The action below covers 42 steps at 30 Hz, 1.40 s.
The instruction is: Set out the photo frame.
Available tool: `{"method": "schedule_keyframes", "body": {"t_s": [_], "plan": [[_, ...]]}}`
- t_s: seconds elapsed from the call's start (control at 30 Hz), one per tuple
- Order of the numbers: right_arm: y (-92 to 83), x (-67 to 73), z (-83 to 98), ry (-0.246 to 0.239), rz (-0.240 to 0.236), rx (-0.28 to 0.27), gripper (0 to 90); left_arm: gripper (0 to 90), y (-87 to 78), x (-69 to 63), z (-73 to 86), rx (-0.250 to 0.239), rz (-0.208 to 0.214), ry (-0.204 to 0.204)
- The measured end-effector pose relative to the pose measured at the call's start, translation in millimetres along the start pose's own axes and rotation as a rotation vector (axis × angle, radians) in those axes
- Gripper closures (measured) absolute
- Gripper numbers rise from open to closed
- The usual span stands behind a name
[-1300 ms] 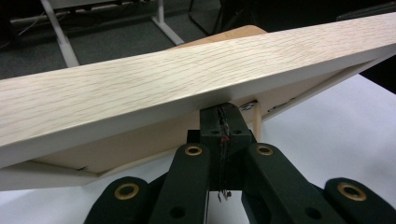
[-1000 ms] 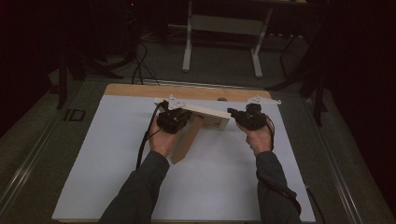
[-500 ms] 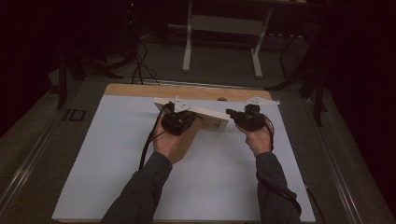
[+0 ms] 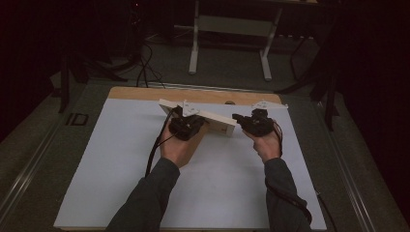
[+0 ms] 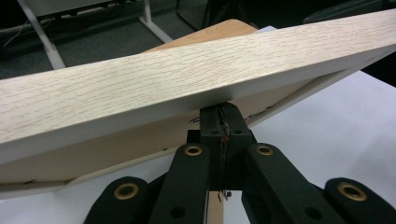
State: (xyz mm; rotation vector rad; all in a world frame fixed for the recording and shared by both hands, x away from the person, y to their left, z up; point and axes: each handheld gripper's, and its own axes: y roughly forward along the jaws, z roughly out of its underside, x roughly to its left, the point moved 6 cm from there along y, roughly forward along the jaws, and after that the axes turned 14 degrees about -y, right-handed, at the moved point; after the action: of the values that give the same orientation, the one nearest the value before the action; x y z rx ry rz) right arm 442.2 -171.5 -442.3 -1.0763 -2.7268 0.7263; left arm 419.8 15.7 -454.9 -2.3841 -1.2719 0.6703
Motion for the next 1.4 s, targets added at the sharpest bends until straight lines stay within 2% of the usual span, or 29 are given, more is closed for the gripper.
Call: {"method": "schedule_keyframes", "body": {"t_s": [0.63,1.03,1.2,1.4], "plan": [[-0.1,7.7,0.5,-0.027,-0.043,0.002,89.9,90.0,0.1,2.4,-0.3,0.003,-0.010,-0.020],[1.4,8.0,3.5,-0.024,-0.049,0.008,89.8,90.0,0.9,-6.9,1.9,0.008,0.007,-0.009],[2.3,9.4,4.9,-0.022,-0.047,0.005,89.9,90.0,1.4,-15.3,2.8,0.005,0.025,0.003],[0.6,9.6,5.9,-0.026,-0.052,0.007,89.9,90.0,1.8,-16.4,3.1,0.006,0.037,0.002]]}}
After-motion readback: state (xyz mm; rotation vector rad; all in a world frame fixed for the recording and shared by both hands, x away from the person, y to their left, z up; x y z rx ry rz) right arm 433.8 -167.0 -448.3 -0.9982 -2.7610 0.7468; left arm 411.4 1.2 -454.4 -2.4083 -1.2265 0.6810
